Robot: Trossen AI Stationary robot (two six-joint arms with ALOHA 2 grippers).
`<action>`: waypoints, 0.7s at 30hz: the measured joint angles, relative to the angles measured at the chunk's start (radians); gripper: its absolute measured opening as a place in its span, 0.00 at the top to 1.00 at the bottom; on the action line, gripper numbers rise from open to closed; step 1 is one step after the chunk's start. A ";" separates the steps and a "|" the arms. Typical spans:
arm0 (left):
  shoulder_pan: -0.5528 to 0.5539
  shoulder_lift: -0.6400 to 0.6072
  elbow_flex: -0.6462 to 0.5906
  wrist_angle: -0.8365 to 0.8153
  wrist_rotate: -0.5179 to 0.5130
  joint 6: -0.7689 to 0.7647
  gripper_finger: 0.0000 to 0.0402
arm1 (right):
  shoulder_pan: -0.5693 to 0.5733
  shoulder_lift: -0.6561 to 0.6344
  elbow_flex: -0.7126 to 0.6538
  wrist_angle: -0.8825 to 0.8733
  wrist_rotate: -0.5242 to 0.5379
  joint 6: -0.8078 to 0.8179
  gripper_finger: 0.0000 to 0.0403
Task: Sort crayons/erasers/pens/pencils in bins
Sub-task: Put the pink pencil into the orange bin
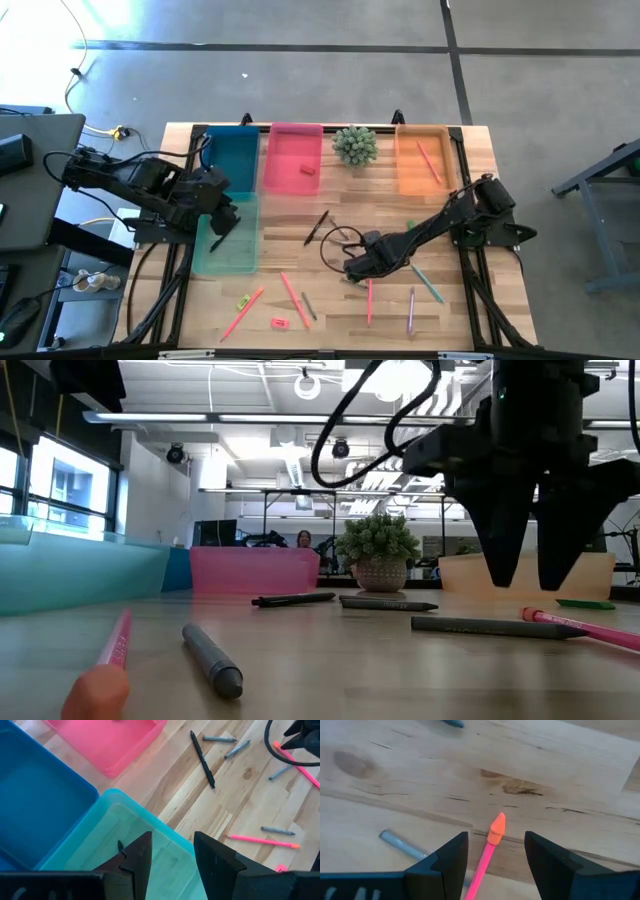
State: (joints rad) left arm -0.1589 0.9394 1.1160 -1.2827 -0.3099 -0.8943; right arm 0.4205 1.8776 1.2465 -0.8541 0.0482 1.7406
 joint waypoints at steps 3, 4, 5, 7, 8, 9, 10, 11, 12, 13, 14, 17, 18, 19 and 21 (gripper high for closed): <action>0.000 0.000 0.000 0.000 0.000 0.008 0.67 | 0.001 0.022 0.000 0.005 0.000 0.011 0.53; 0.000 0.000 0.000 0.000 0.000 0.008 0.67 | 0.001 0.028 0.000 0.009 0.000 0.012 0.54; 0.000 0.000 0.000 0.000 0.000 0.008 0.67 | 0.001 0.034 0.000 0.011 0.000 0.013 0.55; 0.000 0.000 0.000 0.000 0.000 0.008 0.67 | 0.001 0.044 0.000 0.014 0.000 0.014 0.58; 0.000 0.000 0.000 0.000 0.000 0.008 0.67 | 0.001 0.050 0.000 0.014 -0.001 0.014 0.60; 0.000 0.000 0.000 0.000 0.000 0.008 0.67 | 0.001 0.055 0.000 0.015 -0.004 0.014 0.62; 0.000 0.000 0.000 0.000 0.000 0.008 0.67 | 0.001 0.059 0.000 0.014 -0.007 0.014 0.64; 0.000 0.000 0.000 0.000 0.000 0.008 0.67 | 0.001 0.062 0.000 0.016 -0.013 0.014 0.67; 0.000 0.000 0.000 0.000 0.000 0.009 0.67 | 0.001 0.065 0.000 0.016 -0.017 0.014 0.69; 0.000 0.000 0.000 0.000 0.000 0.014 0.67 | 0.001 0.065 0.000 0.016 -0.020 0.014 0.72; 0.000 0.000 0.000 0.000 0.000 0.018 0.67 | 0.001 0.066 0.000 0.015 -0.022 0.014 0.74; 0.000 0.000 0.000 0.000 0.000 0.031 0.67 | 0.001 0.066 0.000 0.011 -0.022 0.013 0.79; 0.000 0.000 0.000 0.000 0.000 0.035 0.67 | 0.001 0.066 0.001 0.009 -0.022 0.013 0.80; 0.000 0.000 0.000 0.000 0.000 0.035 0.67 | 0.001 0.066 0.001 0.008 -0.022 0.012 0.82; 0.000 0.000 0.000 0.000 0.000 0.035 0.67 | 0.001 0.066 0.001 0.004 -0.022 0.011 0.84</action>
State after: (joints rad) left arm -0.1585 0.9394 1.1160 -1.2827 -0.3100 -0.8597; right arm 0.4217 1.9438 1.2472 -0.8501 0.0257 1.7519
